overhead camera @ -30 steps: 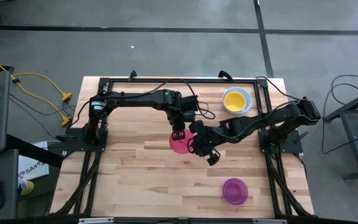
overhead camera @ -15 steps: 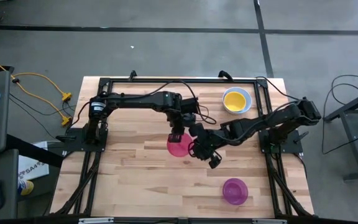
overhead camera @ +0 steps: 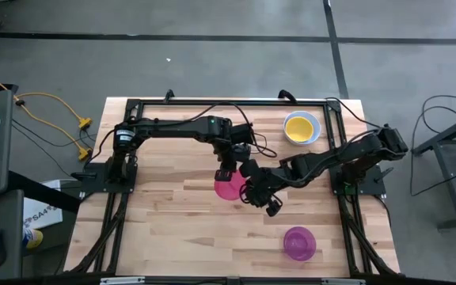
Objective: Nest bowls inside each other
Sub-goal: Stack the pink bowl on top of the yellow bowl
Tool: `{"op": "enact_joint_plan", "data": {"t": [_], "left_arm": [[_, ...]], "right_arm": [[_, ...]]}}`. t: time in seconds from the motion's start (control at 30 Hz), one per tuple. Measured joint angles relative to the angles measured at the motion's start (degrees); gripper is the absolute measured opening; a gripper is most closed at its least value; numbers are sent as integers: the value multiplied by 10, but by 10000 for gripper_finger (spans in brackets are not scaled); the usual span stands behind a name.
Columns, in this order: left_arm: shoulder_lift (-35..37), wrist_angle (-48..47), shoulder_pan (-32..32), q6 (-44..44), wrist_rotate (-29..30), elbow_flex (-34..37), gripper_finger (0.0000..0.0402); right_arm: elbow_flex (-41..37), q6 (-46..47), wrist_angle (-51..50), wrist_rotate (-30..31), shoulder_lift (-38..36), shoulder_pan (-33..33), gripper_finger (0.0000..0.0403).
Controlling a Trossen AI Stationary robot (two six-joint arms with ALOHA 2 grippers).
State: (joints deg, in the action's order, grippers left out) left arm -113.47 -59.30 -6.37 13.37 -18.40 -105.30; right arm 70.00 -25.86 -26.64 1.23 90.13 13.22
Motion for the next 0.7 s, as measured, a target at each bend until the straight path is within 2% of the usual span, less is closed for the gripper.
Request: {"op": "enact_joint_plan", "data": {"t": [0.4,0.7], "left_arm": [[0,-19,0,-14,24,0,0],[0,-41,0,47,-19,-10,0]], "right_arm": [[0,6,-1,7,5,-1,94],[0,4,-14,6,5,12,94]]}}
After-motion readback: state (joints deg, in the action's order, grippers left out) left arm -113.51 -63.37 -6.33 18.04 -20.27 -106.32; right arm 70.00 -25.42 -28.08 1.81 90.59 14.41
